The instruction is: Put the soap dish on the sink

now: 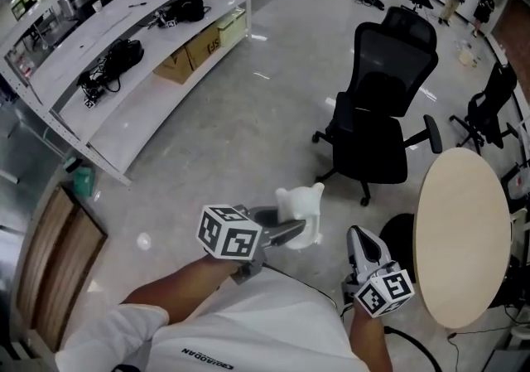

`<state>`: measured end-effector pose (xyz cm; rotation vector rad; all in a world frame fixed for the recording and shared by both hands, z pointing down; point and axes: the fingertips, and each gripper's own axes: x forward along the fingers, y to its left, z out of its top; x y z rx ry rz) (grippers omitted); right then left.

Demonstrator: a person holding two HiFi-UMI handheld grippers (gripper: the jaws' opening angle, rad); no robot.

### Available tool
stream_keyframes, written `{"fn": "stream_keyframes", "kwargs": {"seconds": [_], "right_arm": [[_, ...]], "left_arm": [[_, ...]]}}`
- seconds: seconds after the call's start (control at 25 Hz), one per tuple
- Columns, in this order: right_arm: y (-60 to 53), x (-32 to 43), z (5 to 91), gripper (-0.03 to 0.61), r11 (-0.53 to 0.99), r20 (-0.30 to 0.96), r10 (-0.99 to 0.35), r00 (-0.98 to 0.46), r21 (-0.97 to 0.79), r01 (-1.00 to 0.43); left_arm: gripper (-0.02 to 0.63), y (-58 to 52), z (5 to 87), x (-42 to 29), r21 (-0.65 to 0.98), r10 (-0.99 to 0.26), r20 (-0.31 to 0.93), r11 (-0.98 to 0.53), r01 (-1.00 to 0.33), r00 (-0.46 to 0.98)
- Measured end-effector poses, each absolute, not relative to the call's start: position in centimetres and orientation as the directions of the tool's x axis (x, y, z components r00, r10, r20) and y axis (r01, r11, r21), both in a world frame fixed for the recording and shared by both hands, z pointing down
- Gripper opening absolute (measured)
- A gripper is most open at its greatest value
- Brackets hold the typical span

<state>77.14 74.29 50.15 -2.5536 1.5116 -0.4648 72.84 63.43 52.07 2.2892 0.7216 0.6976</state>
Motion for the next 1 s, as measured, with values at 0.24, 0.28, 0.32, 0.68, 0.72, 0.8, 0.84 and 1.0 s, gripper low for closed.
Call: {"fn": "stream_keyframes", "kwargs": {"seconds": [0.24,0.28,0.32,0.68,0.72,0.8,0.84,1.0], "right_arm": [[68.4,75.2,51.1,0.002,-0.409,0.208,-0.908,0.362,-0.265,-0.873],[67.4,75.1,51.1,0.002,-0.389,0.212,-0.916,0.34,-0.264,-0.883],[66.4,74.9,51.1,0.002,-0.366,0.216,-0.924,0.315,-0.262,-0.893],[59.8,72.5,51.8,0.002,-0.185,0.246,-0.962,0.118,-0.271,-0.945],[59.2,72.2,52.0,0.002,-0.167,0.251,-0.963,0.097,-0.273,-0.947],[57.9,71.7,52.1,0.002,-0.125,0.256,-0.965,0.053,-0.272,-0.954],[57.1,71.5,51.9,0.002,-0.1,0.256,-0.966,0.029,-0.267,-0.958],[54.3,70.9,51.3,0.002,-0.001,0.246,-0.967,-0.063,-0.253,-0.968]], "left_arm": [[0.164,57.4,52.8,69.9,0.695,0.566,0.282,-0.677,0.241,0.775],[0.164,56.3,52.8,69.5,0.696,0.544,0.28,-0.682,0.223,0.791],[0.163,55.3,52.9,69.1,0.699,0.522,0.279,-0.686,0.203,0.806],[0.163,50.3,53.4,65.1,0.722,0.365,0.27,-0.689,0.064,0.891],[0.163,49.9,53.5,64.6,0.724,0.35,0.268,-0.688,0.051,0.898],[0.163,48.8,53.7,63.7,0.727,0.308,0.265,-0.687,0.021,0.914],[0.163,48.2,53.8,63.2,0.728,0.283,0.263,-0.686,0.003,0.922],[0.163,46.2,53.8,62.0,0.733,0.188,0.256,-0.677,-0.064,0.948]]}}
